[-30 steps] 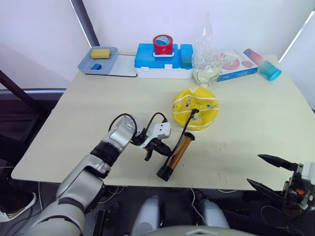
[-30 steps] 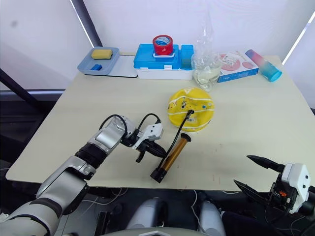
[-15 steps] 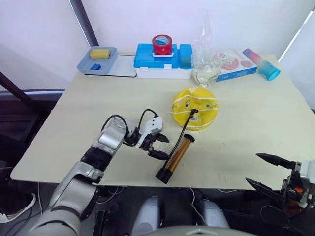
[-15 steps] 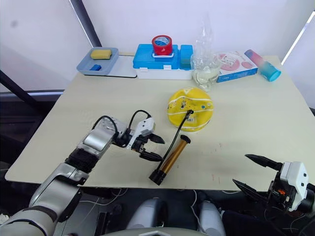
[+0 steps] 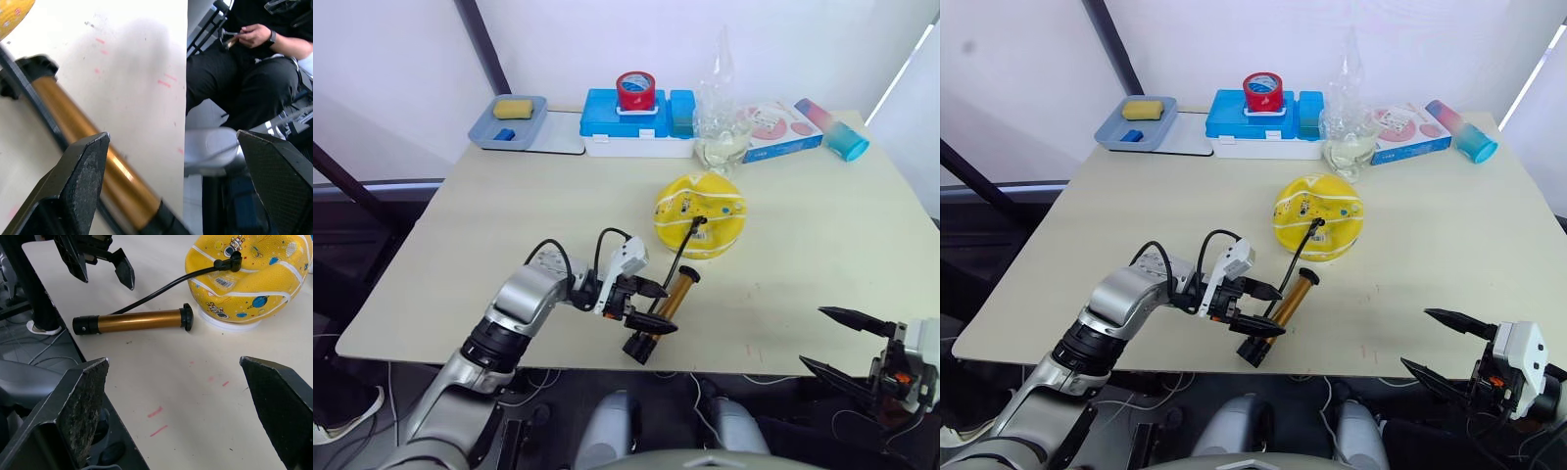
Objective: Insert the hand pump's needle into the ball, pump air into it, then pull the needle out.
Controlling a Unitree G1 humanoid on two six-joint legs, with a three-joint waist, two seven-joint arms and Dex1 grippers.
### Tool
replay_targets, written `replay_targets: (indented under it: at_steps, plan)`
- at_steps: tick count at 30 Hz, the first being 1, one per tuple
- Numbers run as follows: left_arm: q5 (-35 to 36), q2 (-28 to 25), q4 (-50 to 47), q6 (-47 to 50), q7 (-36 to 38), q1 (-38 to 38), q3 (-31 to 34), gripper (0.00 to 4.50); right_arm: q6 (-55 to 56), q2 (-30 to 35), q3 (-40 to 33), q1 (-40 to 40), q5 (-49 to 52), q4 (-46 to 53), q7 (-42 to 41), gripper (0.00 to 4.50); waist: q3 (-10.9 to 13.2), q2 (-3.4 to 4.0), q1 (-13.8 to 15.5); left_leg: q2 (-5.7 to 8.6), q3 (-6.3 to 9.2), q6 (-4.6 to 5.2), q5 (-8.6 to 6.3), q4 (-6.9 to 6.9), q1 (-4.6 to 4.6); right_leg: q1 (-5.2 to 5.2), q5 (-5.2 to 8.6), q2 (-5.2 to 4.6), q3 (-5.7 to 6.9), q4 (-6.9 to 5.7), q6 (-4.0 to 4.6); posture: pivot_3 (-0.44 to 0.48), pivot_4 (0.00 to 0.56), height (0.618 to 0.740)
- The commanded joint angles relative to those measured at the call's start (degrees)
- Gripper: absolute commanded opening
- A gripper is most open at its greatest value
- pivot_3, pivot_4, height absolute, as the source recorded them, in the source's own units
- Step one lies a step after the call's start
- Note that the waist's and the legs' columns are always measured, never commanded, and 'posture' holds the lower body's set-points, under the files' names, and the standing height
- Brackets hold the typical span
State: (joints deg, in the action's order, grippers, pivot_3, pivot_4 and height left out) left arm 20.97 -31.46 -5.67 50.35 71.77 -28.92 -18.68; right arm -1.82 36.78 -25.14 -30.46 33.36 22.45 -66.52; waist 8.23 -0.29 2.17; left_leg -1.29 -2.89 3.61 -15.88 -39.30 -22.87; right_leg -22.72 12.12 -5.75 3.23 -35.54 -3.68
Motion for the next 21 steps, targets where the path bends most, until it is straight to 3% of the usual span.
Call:
replay_targets:
  at_steps: [1,9,21]
  plan:
    - [-2.03,2.41,-2.51,4.18,-8.21,0.25,-2.25,4.42,1.06,-0.02,-0.46,-0.15,0.40,0.80,-0.03,4.50,0.00,0.00,0.09,0.00,0.00,0.00,0.00,0.01,0.00,0.00,-0.01,0.00,0.00,0.00,0.04,0.000,0.150,0.737]
    - [-3.31,5.42,-2.49,10.47,-18.87,-0.71,-3.21,4.42,1.08,-0.41,-0.14,-0.30,0.39,1.57,0.67,4.50,0.00,-0.01,0.03,0.02,0.01,0.00,0.00,0.00,0.01,0.00,0.03,-0.01,-0.01,-0.02,-0.02,0.000,0.150,0.737]
    - [-3.67,5.30,-1.73,11.58,-22.72,-1.20,-6.81,4.42,0.73,-0.13,-0.05,0.59,0.87,2.29,0.85,4.50,0.00,-0.01,0.05,0.01,0.01,0.00,0.00,0.00,0.02,0.00,0.01,-0.04,0.00,-0.02,0.02,0.000,0.150,0.737]
